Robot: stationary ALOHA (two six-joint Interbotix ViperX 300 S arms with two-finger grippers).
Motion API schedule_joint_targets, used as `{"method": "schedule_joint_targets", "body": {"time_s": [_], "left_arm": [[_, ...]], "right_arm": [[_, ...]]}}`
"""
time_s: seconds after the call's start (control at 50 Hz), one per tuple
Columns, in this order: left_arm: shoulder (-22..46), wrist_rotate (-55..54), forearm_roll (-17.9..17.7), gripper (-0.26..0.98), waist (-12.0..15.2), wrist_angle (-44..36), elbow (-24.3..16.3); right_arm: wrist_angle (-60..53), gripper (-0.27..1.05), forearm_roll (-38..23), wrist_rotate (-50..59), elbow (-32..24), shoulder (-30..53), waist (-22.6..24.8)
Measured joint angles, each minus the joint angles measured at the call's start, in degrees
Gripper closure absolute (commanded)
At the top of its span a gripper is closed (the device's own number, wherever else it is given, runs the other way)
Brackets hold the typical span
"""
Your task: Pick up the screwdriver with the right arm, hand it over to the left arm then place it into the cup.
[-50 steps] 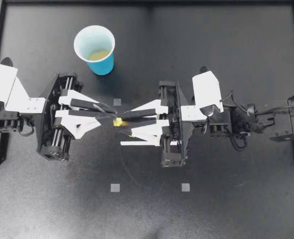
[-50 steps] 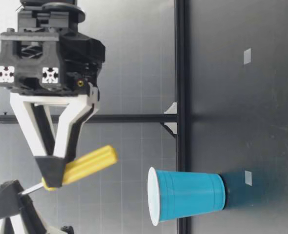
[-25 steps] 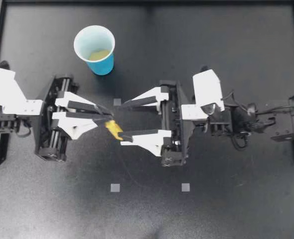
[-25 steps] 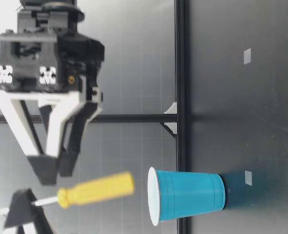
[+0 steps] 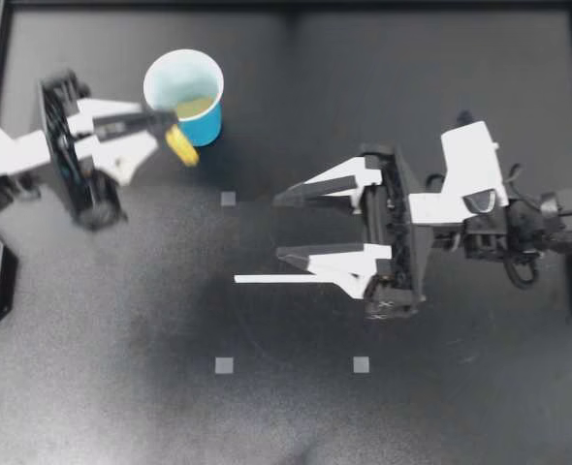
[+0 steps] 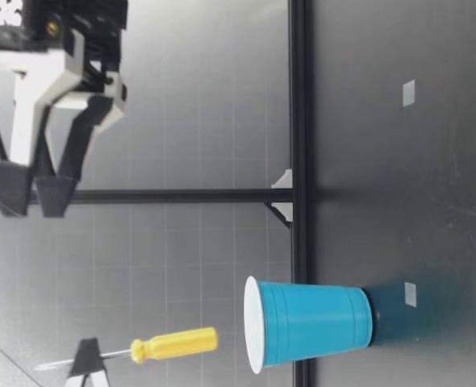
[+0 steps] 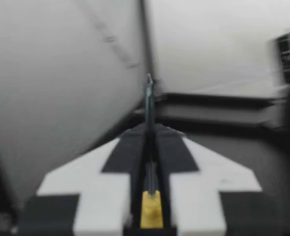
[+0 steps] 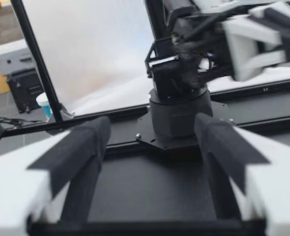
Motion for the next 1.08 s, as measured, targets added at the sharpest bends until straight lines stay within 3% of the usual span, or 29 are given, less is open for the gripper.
{"method": "schedule_joint_targets", "body": {"time_s": [0.18, 0.34, 0.72, 1.08], "left_arm": [[2.3, 1.4, 0.0, 0.62, 7.4, 0.4, -0.9], [6.7, 1.7, -0.1, 0.62, 10.7, 0.4, -2.6], [15.3, -0.2, -0.6, 0.58, 11.7, -2.8, -6.5], [15.6, -0.8, -0.9, 0.17, 11.7, -2.8, -6.5]], "right_arm": [[0.0, 0.08, -0.1, 0.0, 0.4, -0.3, 0.0], [0.0, 0.08, 0.0, -0.1, 0.4, -0.3, 0.0], [0.0, 0.08, 0.0, 0.0, 0.4, -0.3, 0.0], [0.0, 0.08, 0.0, -0.1, 0.4, -0.3, 0.0]]}}
